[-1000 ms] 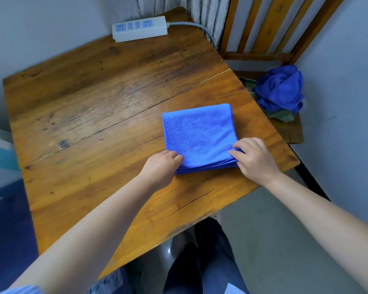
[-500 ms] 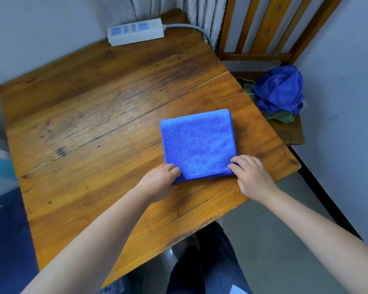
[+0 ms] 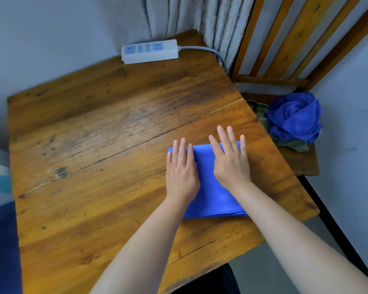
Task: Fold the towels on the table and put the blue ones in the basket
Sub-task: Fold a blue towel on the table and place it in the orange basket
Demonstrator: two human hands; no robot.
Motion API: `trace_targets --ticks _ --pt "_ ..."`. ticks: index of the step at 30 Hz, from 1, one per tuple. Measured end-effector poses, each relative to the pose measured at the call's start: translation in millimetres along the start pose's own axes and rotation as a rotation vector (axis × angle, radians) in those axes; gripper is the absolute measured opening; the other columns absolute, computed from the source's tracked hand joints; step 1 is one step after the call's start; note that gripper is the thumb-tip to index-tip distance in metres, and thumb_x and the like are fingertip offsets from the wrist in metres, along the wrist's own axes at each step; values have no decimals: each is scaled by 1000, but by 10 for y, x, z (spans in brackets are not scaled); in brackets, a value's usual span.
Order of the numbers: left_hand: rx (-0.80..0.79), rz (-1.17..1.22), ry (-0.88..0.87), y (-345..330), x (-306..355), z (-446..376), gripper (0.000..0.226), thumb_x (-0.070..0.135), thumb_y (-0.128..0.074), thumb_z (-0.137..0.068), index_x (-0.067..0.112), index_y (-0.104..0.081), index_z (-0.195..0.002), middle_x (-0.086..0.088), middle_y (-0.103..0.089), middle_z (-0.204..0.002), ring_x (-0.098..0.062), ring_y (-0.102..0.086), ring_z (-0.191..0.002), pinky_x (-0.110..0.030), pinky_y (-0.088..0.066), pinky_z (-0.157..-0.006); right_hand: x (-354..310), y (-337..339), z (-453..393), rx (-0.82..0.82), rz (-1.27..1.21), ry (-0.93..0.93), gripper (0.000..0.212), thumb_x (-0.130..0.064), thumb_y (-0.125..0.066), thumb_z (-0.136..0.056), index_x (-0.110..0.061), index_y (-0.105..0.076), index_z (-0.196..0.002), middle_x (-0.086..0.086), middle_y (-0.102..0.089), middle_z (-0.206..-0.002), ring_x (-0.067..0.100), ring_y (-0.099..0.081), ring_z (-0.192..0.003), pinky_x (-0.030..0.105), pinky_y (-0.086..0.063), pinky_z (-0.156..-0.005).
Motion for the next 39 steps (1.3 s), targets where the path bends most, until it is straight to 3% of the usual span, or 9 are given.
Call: trace_targets --ticks 4,9,13,16,23,27,30,35,39 --pt "-145 -88 54 -213 -184 23 57 34 -25 -99 12 -5 -147 -5 2 -157 -23 8 -144 -37 9 -116 35 -194 62 -105 43 83 46 -23 -55 -82 -6 -55 -125 17 -50 -135 39 -46 -125 57 -34 -100" --pt "-125 -24 93 -209 -173 10 58 33 -43 -94 9 -25 -144 -16 -13 -154 -46 -1 -140 -50 -7 -115 122 -248 63 -139 62 82 49 -31 -55 -78 -11 -58 -122 12 -57 -130 36 -53 -119 56 -40 -95" --pt "-152 -6 187 -220 -183 1 59 38 -41 -94 16 -23 -145 -17 -7 -155 -45 -1 -140 -48 -7 -115 245 -291 56 -204 -35 -65 54 -37 -38 -88 -17 -37 -139 6 -33 -149 30 -26 -139 53 -13 -113" --pt "-154 5 248 -266 -213 21 62 42 -36 -94 18 -16 -147 -16 1 -155 -39 2 -142 -44 -2 -115 433 -343 68 -216 -41 -184 53 -38 -31 -96 -21 -20 -145 1 -16 -155 26 -7 -144 50 0 -114" --pt "26 173 660 -134 -292 -101 60 40 -29 -97 12 -13 -147 -16 -4 -155 -29 5 -144 -41 1 -116 774 -195 -29 -271 -52 -326 60 -42 -23 -96 -12 -9 -146 8 1 -157 25 8 -144 47 3 -115" --pt "85 69 392 42 -321 -238 59 32 -42 -93 7 -23 -144 -11 -16 -154 -26 -3 -144 -38 -5 -116 699 -23 -231 -159 -86 -90 57 -33 -36 -96 -8 -20 -144 9 -15 -155 24 -2 -144 43 2 -115" --pt "-112 -8 98 126 -330 -385 53 17 -45 -88 8 -34 -139 -7 -33 -149 -22 -16 -142 -34 -11 -114 619 19 -401 -289 -130 83 50 -25 -37 -95 -12 -28 -142 2 -29 -150 17 -11 -143 43 2 -115" --pt "-373 -149 86 187 -275 -496 57 17 -49 -81 15 -37 -136 -6 -42 -136 -24 -33 -128 -33 -26 -105 623 39 -550 -535 -16 135 55 -33 -48 -88 -19 -32 -139 1 -42 -140 20 -35 -131 39 -25 -106" --pt "-496 -245 143 322 -231 -481 39 16 -53 -80 11 -53 -118 -10 -49 -120 -28 -41 -116 -33 -38 -87 536 108 -643 -667 64 189 44 -29 -53 -83 -22 -49 -126 3 -52 -126 24 -38 -123 38 -30 -96"
Point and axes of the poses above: each hand's wrist, its own z-axis away from the middle knuckle, its own y-axis out of the back of the hand, x = y × z, the point moved 1 cm from there along -z, towards the middle knuckle
